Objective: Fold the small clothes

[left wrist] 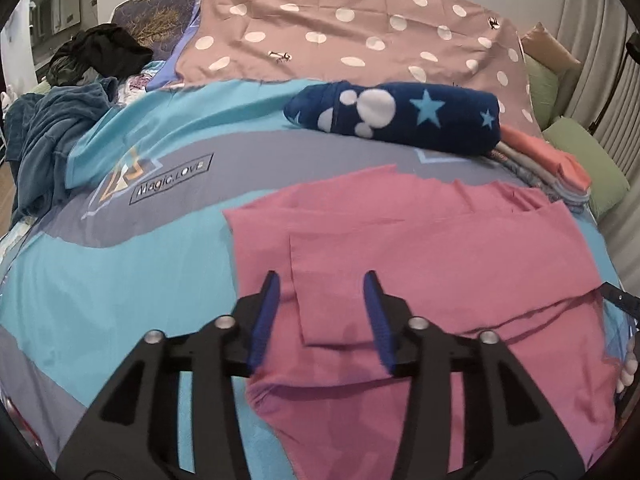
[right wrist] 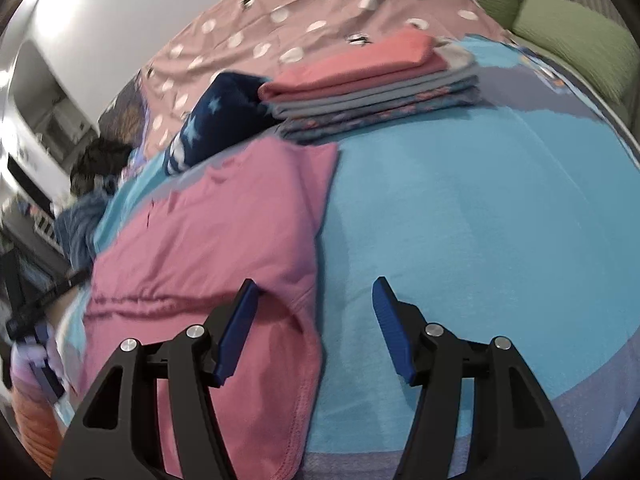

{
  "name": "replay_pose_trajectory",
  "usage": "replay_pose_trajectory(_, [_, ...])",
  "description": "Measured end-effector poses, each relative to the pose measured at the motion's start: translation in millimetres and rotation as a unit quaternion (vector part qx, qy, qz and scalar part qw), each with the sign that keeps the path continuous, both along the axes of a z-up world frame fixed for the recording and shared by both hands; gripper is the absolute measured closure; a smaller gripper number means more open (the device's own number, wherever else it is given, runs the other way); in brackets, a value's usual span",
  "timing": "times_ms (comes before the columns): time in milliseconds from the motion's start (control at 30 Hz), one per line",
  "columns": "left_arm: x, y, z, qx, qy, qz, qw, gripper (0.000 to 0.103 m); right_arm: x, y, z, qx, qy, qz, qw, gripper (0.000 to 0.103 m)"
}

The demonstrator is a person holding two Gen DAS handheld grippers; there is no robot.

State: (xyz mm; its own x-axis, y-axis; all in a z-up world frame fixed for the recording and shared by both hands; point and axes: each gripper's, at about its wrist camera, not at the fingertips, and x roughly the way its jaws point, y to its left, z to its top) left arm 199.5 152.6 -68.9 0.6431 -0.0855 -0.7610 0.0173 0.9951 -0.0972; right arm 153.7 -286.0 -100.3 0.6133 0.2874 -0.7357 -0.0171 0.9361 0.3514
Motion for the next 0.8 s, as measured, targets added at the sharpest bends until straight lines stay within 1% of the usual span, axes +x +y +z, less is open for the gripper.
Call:
replay_pose_trajectory(33, [0,-1,-4,0.008,0.005,-0.001,1.0,0.049,1,1,-1,-0.006,0.002,0.004,1.0,0.043])
replay_pose_trajectory(100, [0,-4,-14,0.025,0.018,-0.002,0.9995,0.049,2,6,-4,-0.018,0.005,0.011,1.0,0.043])
replay_pose_trajectory(167, [-2,-6,-26,0.031,0.036,0.004,0.9989,0.049,1,4,-3,-0.014,0.002,0.012,1.0,0.043])
replay_pose_trajectory(233, [-4,-7,-25,0.024,0.032,0.013,0.9991,0.049,0,2,-1,-0.012,0.0,0.007,1.0,0.043])
replay_pose_trajectory(300, [-4,-14,-16,0.008,0.019,0.005,0.9998,0.049,1,1,-3,-0.023,0.004,0.0,1.0,0.043])
replay_pose_trajectory(333, [-3,-22,-6,-0.005,0.007,-0.009,0.9999,0.049,2,2,-4,-0.027,0.007,-0.002,1.0,0.042])
replay_pose_trajectory(400, [1,-44,11,-0.029,-0.012,-0.05,0.9982,0.049,2,7,-6,-0.045,0.008,-0.003,0.999,0.042])
replay_pose_trajectory(467, [12,-76,32,-0.055,-0.028,-0.105,0.9925,0.046,2,11,-7,-0.058,0.004,0.0,0.998,0.041])
replay_pose_trajectory(533, [22,-108,46,-0.071,-0.032,-0.151,0.9854,0.044,1,13,-8,-0.06,0.001,0.003,0.998,0.038])
replay_pose_trajectory(567, [32,-135,54,-0.08,-0.032,-0.188,0.9783,0.044,0,11,-8,-0.054,-0.001,0.004,0.999,0.038])
replay_pose_trajectory(600, [38,-155,57,-0.083,-0.03,-0.21,0.9737,0.043,-1,8,-8,-0.042,-0.004,0.004,0.999,0.038])
replay_pose_trajectory(700, [61,-221,60,-0.077,-0.011,-0.266,0.9607,0.043,-1,-1,-11,-0.008,-0.005,0.001,1.0,0.038])
replay_pose_trajectory(800, [86,-285,54,-0.057,0.019,-0.312,0.9482,0.043,-2,-3,-15,0.005,-0.005,0.003,1.0,0.037])
